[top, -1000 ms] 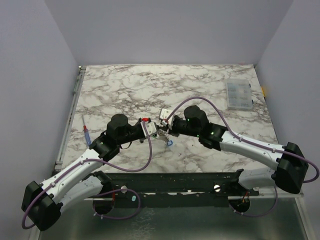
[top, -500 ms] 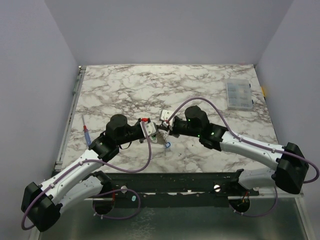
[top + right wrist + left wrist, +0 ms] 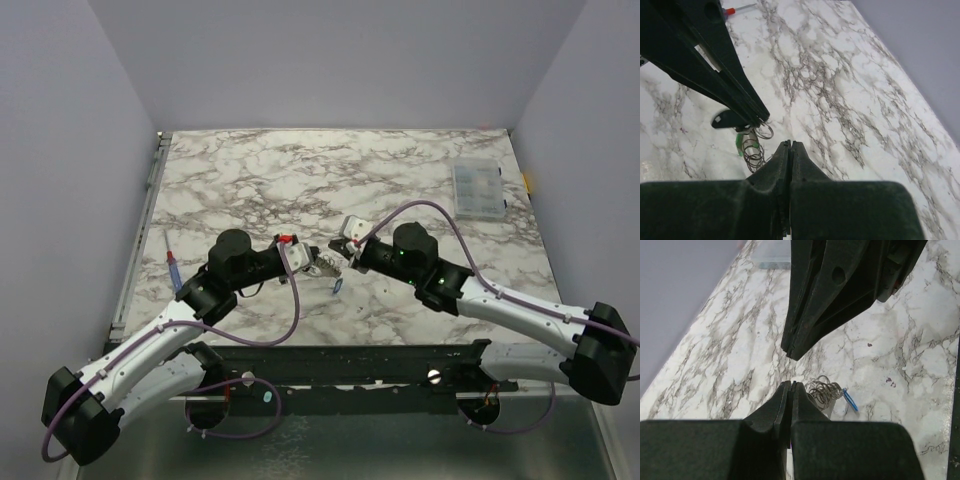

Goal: Put the keys on the keyring

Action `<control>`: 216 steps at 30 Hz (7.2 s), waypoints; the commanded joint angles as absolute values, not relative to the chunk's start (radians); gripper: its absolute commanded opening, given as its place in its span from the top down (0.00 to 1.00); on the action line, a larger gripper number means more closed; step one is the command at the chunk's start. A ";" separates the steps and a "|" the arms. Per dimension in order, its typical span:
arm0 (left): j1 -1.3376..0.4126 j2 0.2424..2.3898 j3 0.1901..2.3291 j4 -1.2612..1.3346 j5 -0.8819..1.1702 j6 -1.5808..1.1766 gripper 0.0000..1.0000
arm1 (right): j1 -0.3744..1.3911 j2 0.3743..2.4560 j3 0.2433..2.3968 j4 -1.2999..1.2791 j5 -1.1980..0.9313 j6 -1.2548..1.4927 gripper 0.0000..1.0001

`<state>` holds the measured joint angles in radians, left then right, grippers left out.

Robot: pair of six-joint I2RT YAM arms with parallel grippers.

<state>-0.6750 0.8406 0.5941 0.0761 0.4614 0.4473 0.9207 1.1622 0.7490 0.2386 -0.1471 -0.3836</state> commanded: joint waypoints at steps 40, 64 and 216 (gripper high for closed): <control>-0.647 0.738 0.578 -0.038 0.856 0.654 1.00 | 0.882 1.220 0.953 -0.165 -0.577 -0.501 0.50; -0.647 0.727 0.581 -0.041 0.855 0.667 1.00 | 0.882 1.298 0.954 -0.144 -0.611 -0.491 0.99; -0.572 0.853 0.585 0.225 0.450 0.281 1.00 | 0.882 1.473 0.568 0.854 -0.015 -0.057 0.23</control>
<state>-0.5770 0.8627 0.5610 0.1776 0.4397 0.2985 0.8822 1.4303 0.5777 0.7097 -0.0719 -0.0444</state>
